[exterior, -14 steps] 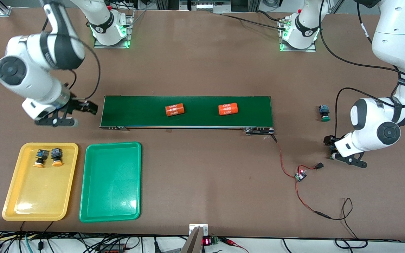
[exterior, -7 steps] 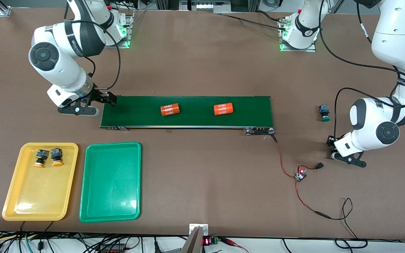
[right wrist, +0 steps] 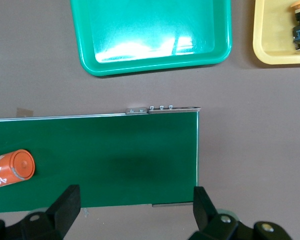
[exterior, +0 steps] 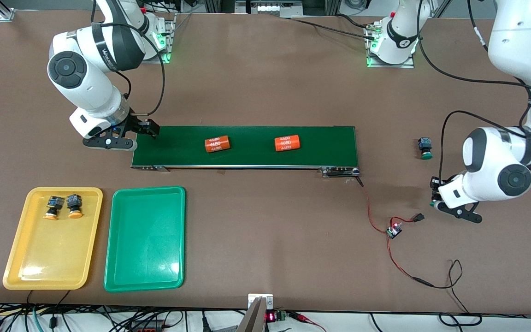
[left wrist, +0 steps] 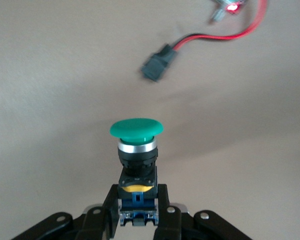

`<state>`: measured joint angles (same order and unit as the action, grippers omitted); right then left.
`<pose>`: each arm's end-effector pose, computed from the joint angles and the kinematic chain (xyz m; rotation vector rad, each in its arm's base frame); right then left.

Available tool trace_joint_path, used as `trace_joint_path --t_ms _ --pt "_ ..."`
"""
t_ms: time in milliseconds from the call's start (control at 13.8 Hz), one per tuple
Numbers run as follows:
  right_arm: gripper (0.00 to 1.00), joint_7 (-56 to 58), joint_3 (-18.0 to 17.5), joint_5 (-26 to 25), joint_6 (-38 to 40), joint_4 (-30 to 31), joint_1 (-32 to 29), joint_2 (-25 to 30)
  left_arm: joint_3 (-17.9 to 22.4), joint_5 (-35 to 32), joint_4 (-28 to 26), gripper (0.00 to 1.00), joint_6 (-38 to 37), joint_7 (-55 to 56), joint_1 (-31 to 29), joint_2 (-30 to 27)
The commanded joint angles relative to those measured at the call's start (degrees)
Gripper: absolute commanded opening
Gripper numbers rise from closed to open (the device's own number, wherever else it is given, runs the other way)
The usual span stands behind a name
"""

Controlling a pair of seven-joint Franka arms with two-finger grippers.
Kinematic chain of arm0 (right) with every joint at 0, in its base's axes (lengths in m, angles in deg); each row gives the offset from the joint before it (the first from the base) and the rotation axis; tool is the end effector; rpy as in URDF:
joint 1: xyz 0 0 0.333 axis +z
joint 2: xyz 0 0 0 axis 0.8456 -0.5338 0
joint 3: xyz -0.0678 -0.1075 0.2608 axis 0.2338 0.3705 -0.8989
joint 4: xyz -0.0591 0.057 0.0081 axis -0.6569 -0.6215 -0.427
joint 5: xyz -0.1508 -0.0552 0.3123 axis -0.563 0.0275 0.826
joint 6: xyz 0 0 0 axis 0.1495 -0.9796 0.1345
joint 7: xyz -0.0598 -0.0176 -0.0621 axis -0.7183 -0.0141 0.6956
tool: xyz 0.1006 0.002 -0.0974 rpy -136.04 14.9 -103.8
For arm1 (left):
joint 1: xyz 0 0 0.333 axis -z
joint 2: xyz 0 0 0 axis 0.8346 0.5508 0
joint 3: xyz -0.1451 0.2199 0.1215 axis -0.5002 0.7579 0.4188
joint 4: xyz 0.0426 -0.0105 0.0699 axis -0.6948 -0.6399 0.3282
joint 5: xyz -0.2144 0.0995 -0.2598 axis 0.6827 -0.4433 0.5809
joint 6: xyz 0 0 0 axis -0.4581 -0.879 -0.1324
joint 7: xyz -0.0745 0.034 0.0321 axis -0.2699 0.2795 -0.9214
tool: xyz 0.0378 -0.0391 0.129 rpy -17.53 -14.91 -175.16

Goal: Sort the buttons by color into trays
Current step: 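Place the green-cap button on the conveyor with the left gripper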

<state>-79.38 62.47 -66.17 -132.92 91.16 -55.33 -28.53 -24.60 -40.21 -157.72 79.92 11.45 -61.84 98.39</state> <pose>0.4846 0.1435 0.3535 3.0917 -0.0662 -0.0544 0.6016 0.0339 0.2370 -3.0440 0.4953 0.3946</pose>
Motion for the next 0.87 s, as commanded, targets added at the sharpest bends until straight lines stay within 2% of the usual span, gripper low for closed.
trace_joint_path --t_ms 0,145,362,435,652,797 --pt "1.00 -0.7 -0.1 0.9 -0.5 0.3 0.7 0.2 -4.4 4.5 3.7 0.13 -11.4 4.3 1.5 -2.2" --pt "1.00 -0.7 -0.1 0.9 -0.7 0.4 0.8 -0.3 -9.6 5.0 2.8 0.13 -13.6 11.8 1.4 -3.9" --pt "1.00 -0.7 -0.1 0.9 -1.9 0.3 1.4 -1.0 -20.5 5.0 -1.5 0.12 -14.0 27.7 1.5 -4.6" --pt "1.00 -0.7 -0.1 0.9 -1.9 0.3 1.4 -0.9 -22.1 4.9 -2.6 0.11 -13.5 29.9 1.8 -4.6" --pt "1.00 -0.7 -0.1 0.9 -2.2 0.2 1.4 -1.1 -27.0 4.9 -8.7 0.10 -5.1 37.1 2.1 -4.7" --pt "1.00 -0.7 -0.1 0.9 -3.2 0.2 1.5 -1.6 -30.1 4.6 -10.3 0.10 -2.8 42.3 2.5 -4.7"
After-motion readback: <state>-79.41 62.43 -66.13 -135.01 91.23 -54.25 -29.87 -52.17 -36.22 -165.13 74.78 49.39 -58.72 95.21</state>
